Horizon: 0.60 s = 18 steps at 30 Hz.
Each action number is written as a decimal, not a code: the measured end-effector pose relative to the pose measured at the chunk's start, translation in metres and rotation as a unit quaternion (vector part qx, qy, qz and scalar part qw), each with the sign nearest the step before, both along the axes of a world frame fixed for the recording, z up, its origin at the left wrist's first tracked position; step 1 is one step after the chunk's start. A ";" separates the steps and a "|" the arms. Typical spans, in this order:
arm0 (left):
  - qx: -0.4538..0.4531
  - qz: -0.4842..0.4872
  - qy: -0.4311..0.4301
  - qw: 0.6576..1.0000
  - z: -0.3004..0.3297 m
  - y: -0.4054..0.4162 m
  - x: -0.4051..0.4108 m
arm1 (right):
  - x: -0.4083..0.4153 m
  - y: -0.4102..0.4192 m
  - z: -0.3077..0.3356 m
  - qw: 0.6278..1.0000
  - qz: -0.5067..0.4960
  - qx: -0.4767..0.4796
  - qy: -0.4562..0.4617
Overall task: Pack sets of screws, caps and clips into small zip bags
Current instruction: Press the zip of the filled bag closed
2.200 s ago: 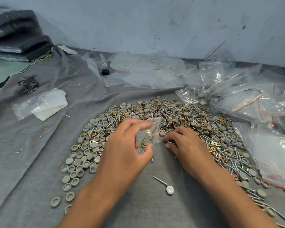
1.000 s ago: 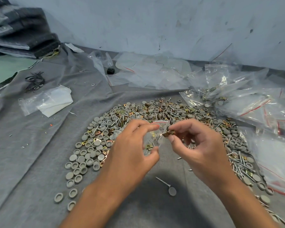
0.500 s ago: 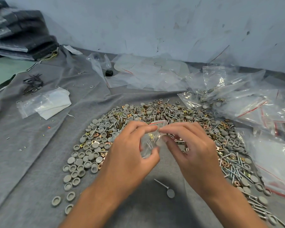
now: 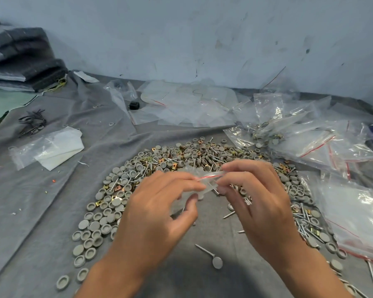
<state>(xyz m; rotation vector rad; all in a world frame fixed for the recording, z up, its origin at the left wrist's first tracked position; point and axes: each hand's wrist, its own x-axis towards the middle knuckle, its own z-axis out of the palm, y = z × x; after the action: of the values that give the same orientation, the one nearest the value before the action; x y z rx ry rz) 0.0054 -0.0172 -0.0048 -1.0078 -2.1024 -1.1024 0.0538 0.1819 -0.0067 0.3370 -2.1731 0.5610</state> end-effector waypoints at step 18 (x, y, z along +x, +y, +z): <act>0.180 -0.025 -0.099 0.978 0.008 -0.002 0.001 | 0.006 -0.013 0.005 0.937 0.127 -0.322 -0.053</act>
<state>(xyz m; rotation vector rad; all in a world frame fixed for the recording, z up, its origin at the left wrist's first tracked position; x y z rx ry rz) 0.0063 -0.0189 0.0030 -0.8055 -1.9340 -1.5960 0.0594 0.1689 -0.0017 0.2277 -1.9182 1.4157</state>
